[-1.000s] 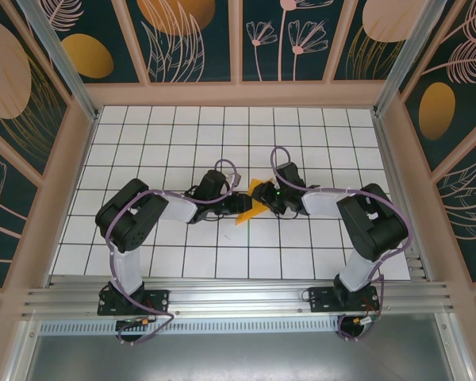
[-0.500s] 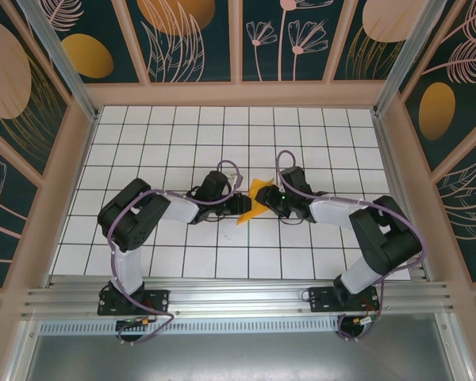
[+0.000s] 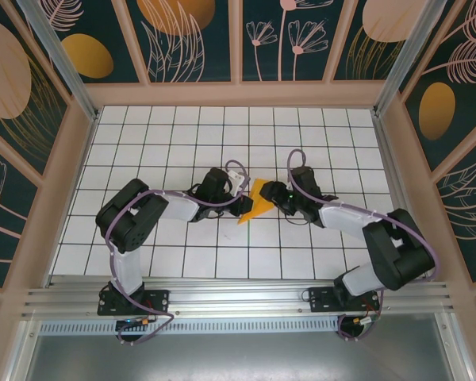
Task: Fold a paper plane with a square sheet of paper (pick it up from the middle)
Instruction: Fourth fold the wing at the center of the table.
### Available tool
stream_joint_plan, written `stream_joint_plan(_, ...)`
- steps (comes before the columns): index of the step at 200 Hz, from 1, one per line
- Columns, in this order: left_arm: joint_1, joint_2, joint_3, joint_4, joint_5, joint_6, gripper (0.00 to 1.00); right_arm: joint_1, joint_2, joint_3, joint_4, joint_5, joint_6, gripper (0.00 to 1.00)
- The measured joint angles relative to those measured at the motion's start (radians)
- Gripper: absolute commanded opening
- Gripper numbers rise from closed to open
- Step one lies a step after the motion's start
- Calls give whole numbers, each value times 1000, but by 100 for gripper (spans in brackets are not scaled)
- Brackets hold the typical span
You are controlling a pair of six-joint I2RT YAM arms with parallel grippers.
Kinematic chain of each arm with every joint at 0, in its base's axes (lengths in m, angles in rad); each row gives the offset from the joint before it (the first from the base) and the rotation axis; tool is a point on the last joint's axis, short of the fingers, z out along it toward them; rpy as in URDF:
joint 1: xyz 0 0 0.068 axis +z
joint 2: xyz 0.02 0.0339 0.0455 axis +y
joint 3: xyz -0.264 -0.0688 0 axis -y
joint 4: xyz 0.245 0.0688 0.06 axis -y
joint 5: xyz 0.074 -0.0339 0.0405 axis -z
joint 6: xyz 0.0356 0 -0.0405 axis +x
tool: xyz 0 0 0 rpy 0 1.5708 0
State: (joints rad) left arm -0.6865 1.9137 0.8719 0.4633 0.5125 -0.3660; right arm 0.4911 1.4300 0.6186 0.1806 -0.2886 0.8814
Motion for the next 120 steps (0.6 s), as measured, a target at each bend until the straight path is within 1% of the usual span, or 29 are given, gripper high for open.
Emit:
stream_joint_plan(27, 0, -4, 13, -4, 38, 56, 13, -8, -45, -8, 3, 3, 15, 66)
stream_joint_plan(57, 0, 1, 27, -3, 64, 57, 14, -8, -36, -8, 3, -2, 15, 66)
stream_joint_plan(81, 0, 29, 43, 4, 87, 12, 15, -8, -11, -8, 2, -2, 15, 64)
stream_joint_plan(120, 0, 103, 56, 25, 144, -114, 15, -8, 17, -8, -2, -1, 14, 60)
